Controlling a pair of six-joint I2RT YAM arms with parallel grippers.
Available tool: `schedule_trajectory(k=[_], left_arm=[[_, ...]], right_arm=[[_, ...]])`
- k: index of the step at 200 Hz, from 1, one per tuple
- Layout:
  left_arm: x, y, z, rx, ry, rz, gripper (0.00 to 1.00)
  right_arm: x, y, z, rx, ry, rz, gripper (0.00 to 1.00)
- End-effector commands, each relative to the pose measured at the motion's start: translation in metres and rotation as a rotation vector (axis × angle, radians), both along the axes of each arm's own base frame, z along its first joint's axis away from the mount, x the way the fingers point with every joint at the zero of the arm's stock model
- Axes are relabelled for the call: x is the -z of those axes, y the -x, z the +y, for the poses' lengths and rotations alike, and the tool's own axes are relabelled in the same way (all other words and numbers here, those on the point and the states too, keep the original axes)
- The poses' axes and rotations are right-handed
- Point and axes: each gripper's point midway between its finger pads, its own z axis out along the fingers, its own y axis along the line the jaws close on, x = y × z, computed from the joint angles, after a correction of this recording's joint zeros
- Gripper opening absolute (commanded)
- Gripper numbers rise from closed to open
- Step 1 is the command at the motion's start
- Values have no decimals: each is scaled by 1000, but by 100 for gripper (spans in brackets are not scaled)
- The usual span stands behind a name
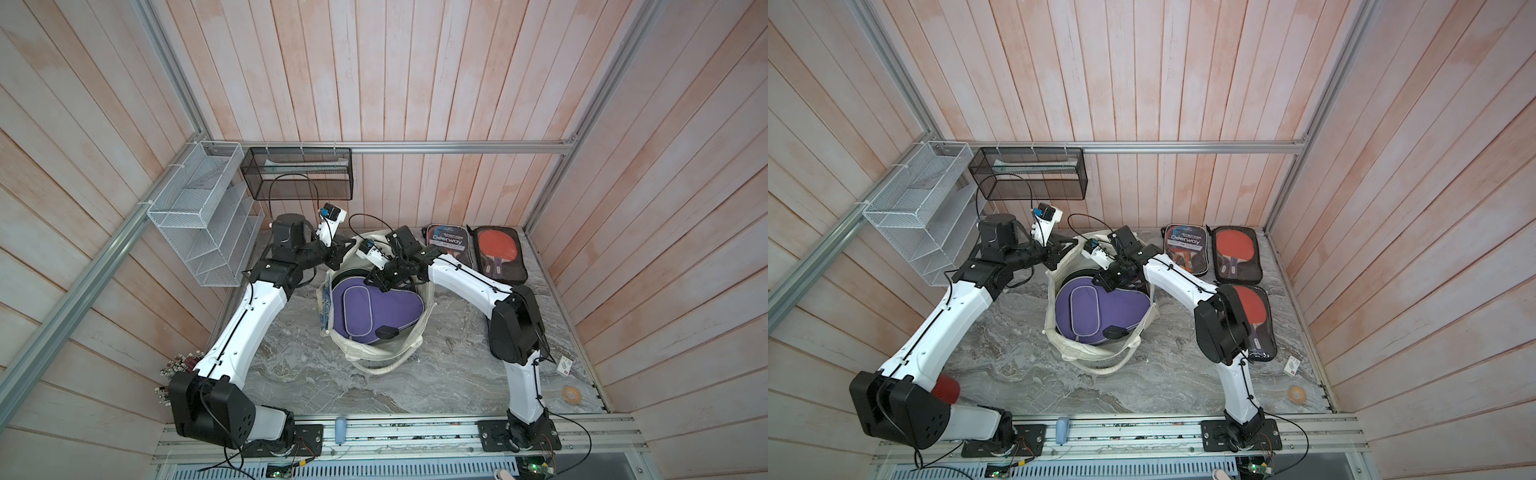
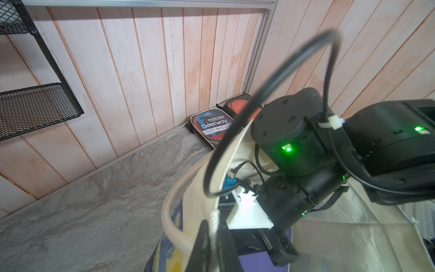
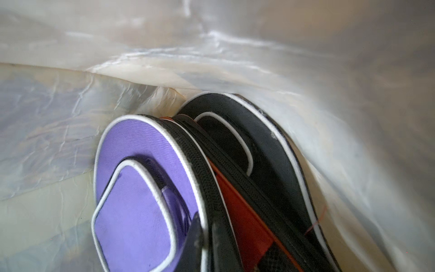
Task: Remove the ping pong set from the canvas bag
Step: Pick up the ping pong set from the canvas bag.
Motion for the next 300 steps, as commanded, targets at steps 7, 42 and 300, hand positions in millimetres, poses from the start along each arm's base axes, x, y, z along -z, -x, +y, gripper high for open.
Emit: schedule_trajectory(k=[7,42,300], left_arm=[[-36,0,-8,39,45,-125,0],[-30,-5,-7,26,35,-114,0],[-38,-14,11,-62,-47,-165,0]], right_arm=[[-69,-1,-12,25,-59,-121,0],[-128,2,-26,50,-111,-265,0],[-408,-30,-160,626,-511,-823,0]])
